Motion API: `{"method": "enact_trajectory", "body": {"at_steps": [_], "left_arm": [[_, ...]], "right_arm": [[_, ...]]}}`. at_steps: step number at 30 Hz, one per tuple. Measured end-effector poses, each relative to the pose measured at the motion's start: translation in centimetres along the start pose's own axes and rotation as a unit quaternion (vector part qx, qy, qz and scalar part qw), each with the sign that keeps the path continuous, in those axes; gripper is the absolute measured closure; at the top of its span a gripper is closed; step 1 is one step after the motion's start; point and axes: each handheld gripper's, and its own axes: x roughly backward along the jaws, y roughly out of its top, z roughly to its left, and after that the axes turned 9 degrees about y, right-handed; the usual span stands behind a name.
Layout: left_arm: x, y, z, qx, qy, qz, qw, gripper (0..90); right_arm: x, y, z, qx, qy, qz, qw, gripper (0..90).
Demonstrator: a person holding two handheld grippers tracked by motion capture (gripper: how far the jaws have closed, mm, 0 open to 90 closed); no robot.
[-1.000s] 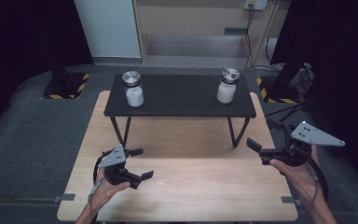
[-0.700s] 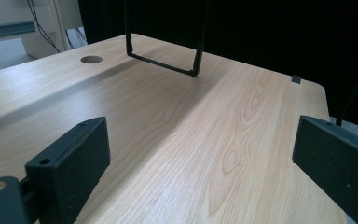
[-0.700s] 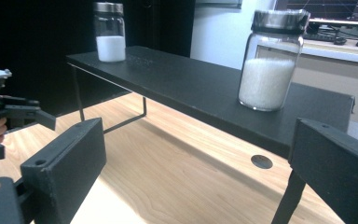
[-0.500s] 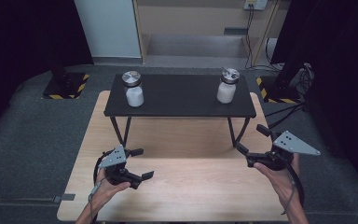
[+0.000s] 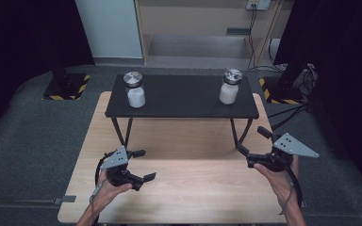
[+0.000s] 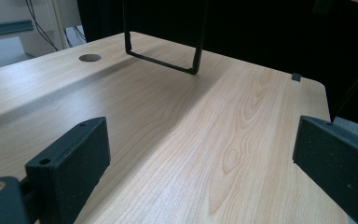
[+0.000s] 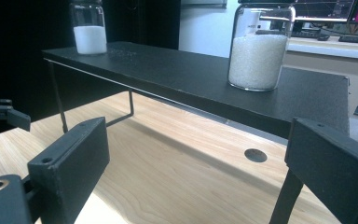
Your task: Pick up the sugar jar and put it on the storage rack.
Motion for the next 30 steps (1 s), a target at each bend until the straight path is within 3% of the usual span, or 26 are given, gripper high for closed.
{"method": "enact_trajectory", "body": {"at_steps": [30], "left_arm": [[-0.01,-0.07,-0.05,0.0,-0.001,0.001,1.0,2.5]], "right_arm": [[0.63,-0.32,-0.17,-0.019,0.005,-0.019,0.9996,7.3]]}}
